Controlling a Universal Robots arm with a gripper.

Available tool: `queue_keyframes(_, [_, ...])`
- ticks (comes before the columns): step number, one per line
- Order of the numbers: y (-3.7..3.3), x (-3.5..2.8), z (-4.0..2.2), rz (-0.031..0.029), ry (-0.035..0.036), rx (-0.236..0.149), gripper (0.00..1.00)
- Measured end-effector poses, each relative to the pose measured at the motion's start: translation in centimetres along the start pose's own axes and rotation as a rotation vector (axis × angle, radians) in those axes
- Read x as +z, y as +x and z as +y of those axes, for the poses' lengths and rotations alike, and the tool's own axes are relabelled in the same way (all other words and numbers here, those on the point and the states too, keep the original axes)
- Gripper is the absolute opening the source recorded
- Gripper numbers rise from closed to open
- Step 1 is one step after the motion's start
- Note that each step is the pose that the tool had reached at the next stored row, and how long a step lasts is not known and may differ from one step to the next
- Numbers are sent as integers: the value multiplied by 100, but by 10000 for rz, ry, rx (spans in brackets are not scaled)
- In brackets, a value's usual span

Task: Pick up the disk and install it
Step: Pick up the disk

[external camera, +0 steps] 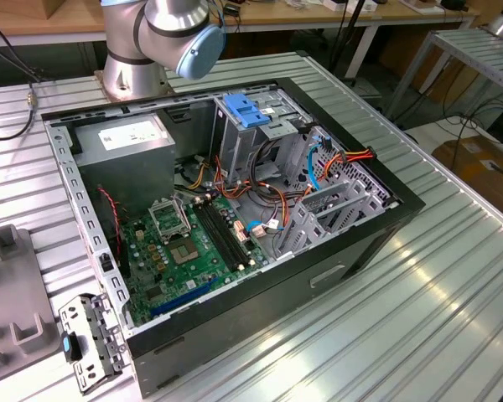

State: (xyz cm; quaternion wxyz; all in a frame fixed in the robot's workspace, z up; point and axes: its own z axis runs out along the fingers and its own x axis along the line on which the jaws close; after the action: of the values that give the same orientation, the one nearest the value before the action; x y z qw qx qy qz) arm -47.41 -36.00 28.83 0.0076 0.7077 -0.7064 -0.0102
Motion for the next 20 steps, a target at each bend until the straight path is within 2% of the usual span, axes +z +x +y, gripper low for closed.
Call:
queue_keyframes(7, [0,-23,0,0,2,0,46])
queue_keyframes(15, [0,-55,1,60,-6,1,46])
queue_keyframes(20, [-1,-61,1,61,-3,1,46])
